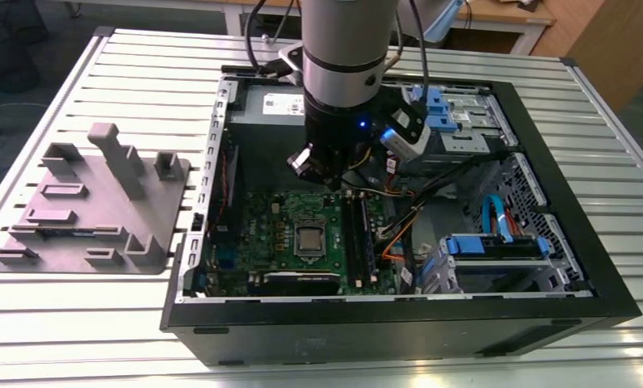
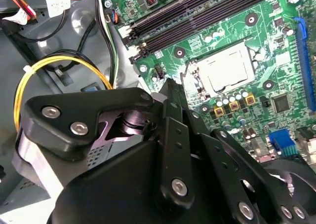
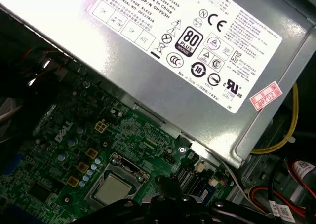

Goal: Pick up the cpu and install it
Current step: 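Install the first cpu locking lever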

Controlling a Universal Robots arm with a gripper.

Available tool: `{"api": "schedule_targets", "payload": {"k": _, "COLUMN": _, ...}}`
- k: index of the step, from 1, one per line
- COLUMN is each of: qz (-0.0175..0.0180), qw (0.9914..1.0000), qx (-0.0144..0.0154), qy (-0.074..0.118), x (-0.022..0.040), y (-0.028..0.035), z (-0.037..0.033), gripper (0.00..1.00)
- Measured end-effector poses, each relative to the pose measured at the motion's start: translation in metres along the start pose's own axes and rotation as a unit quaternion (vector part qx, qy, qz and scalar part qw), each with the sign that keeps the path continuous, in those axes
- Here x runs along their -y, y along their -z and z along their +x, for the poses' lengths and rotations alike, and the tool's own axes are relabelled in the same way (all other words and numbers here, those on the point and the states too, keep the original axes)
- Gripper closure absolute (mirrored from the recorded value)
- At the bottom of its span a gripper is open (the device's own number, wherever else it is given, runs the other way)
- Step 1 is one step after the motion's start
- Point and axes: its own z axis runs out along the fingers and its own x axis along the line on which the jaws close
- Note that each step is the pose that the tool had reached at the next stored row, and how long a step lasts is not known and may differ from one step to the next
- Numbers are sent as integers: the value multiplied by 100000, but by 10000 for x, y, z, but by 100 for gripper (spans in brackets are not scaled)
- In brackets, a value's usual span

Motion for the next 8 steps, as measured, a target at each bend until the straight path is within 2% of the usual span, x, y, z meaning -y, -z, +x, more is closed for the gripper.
{"api": "schedule_targets", "payload": {"k": 8, "qz": 184, "qw": 99988, "qx": -3, "qy": -1568, "x": -2, "y": -43, "z": 4, "gripper": 89}}
